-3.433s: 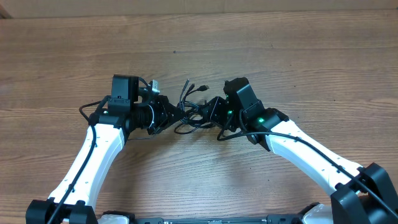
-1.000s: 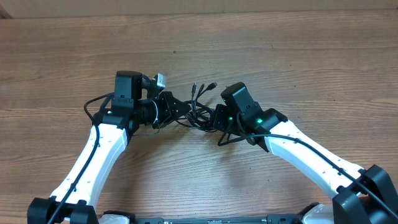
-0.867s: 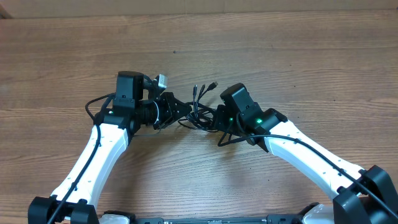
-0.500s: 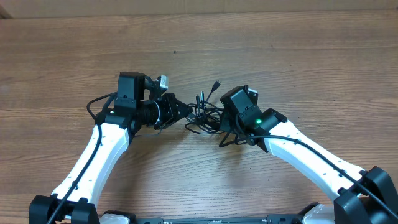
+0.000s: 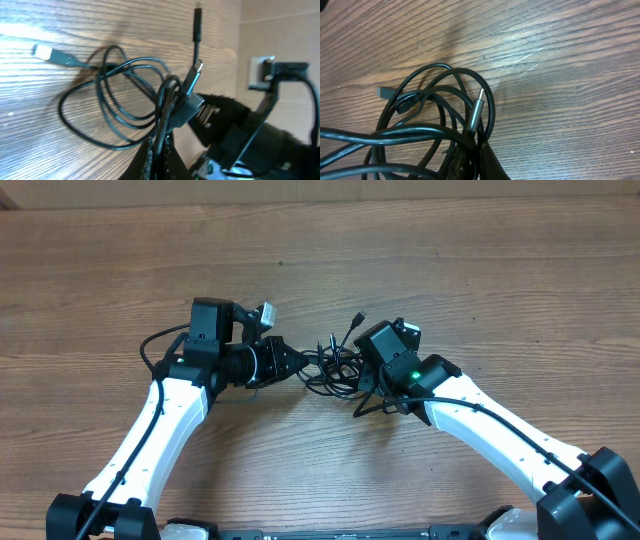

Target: Untangle cables

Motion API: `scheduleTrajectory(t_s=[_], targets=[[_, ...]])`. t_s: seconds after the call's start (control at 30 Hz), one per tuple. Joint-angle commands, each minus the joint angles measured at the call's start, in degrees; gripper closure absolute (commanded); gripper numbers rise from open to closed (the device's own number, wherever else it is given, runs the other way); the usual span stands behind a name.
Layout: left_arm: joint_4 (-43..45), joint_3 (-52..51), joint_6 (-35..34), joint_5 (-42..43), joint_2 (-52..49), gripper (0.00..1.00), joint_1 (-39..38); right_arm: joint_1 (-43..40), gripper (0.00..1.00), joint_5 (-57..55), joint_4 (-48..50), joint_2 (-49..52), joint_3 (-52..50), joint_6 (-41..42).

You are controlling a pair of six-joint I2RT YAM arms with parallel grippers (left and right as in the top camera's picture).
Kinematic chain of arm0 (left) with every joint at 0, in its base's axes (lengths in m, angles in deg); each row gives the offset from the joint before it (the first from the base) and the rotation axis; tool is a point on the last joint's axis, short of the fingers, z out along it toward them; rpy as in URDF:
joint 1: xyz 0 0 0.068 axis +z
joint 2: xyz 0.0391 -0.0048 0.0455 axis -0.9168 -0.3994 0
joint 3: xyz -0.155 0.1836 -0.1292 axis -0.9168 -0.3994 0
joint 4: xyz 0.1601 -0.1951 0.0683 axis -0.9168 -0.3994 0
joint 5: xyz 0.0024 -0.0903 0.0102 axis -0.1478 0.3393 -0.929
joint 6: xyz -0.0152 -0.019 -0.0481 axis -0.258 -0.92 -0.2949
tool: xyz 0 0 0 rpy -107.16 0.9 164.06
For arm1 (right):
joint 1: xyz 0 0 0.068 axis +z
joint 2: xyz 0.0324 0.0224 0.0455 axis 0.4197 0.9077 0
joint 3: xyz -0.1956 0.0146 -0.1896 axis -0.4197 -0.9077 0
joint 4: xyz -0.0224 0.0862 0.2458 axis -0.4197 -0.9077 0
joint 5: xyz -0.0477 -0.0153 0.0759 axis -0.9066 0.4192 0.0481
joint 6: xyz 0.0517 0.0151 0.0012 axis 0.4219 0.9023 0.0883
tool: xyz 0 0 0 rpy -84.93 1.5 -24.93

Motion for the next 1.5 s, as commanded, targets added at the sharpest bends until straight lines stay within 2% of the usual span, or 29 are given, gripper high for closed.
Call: scheduleTrajectory(t_s=[0.0,0.17,0.3,0.47,0.87,1.03,1.4,1.47], targets=[[-3.5,0.5,6.1,-11.4,1.0,0.96,1.6,-1.9,0.96,-10.1,-2.3,0.4,-1.4,0.8],[-5.9,0.5,9.3,-18.7,1.0,0.96,1.6,-1.9,0.96,-11.2,-3.0,0.4,-1.4,0.8],[-5.8,0.5,12.1,-19.7,1.0,0.96,1.6,-1.9,0.96,-13.5,-4.8,0.4,-1.4,0.8],[-5.8,0.5,12.2,-23.3,1.0,0.96,1.6,-1.9,0.96,-15.4,-6.3,0.4,-1.4,0.8],[-5.7,0.5,16.8,-25.4,1.0,0.96,1.6,-1.9,0.95,-20.2,-9.7,0.4,-1.4,0.9],[-5.8,0.5,22.1,-25.8,1.0,0.96,1.6,-1.9,0.95,-21.6,-10.8,0.4,-1.4,0.9],[-5.7,0.5,23.4,-29.4,1.0,0.96,1.6,-1.9,0.94,-23.5,-12.5,0.4,-1.4,0.9],[-5.7,0.5,23.4,-29.4,1.0,0.96,1.6,-1.9,0.9,-24.3,-13.2,0.4,-1.4,0.9]])
